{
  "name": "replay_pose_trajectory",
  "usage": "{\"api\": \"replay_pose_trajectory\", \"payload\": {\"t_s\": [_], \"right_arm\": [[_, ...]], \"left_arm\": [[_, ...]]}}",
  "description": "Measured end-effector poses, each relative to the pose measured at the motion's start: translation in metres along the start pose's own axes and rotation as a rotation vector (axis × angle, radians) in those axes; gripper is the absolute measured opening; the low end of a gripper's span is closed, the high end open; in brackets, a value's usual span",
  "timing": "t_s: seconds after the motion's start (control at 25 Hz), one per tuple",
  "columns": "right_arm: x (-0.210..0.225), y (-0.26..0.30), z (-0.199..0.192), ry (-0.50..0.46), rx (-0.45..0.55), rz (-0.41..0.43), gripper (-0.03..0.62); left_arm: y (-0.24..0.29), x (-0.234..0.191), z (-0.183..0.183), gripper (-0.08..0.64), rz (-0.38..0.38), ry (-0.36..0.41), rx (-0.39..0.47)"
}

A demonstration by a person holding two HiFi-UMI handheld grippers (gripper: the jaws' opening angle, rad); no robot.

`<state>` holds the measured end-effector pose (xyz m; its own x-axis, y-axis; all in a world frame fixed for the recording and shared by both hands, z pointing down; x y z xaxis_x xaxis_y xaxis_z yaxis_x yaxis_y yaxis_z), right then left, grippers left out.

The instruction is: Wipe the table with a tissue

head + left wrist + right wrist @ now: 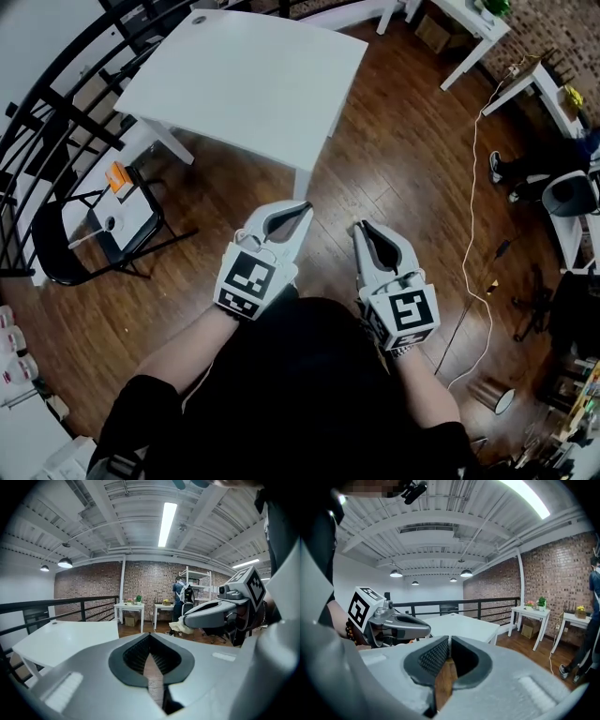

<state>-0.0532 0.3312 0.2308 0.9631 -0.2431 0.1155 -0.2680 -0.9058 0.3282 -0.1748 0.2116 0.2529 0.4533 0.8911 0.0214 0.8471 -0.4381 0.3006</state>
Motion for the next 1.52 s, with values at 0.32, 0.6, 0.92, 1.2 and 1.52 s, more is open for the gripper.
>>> {"api": "replay_pose_trajectory", "payload": {"t_s": [0.32,0.6,0.92,1.2,1.52], "right_arm": [[0.031,0.061,0.03,-0.031,-0.019,0.007,0.008],[0.049,0.095,0.051,-0.072,-0.04,0.04,0.008],[0.063,0.13,0.053,-0.099,-0.1,0.115,0.008],[0.09,0.162,0.049,-0.129,-0.147,0.205,0.008],[0.14,0.203,0.025,-0.137,-0.23,0.331,0.008]], "left_arm": [[0.039,-0.049,0.013,0.012,-0.021,0.012,0.007],[0.045,-0.08,0.02,0.012,0.026,-0.005,0.026],[0.051,-0.103,0.009,0.012,0.108,-0.065,-0.003],[0.081,-0.111,0.002,0.012,0.159,-0.094,-0.044],[0.136,-0.116,-0.013,0.012,0.221,-0.129,-0.121]]}}
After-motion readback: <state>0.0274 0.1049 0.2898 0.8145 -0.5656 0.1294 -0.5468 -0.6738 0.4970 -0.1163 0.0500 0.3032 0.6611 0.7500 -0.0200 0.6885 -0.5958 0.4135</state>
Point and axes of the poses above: the fingertips, and each gripper's own axes: y forward along the fingers, x to its right, z out of its top, the point moved 8 cm from there along -y, backward along the fingers, and after that the axes turned 15 degrees about z, right-handed, at the moved point
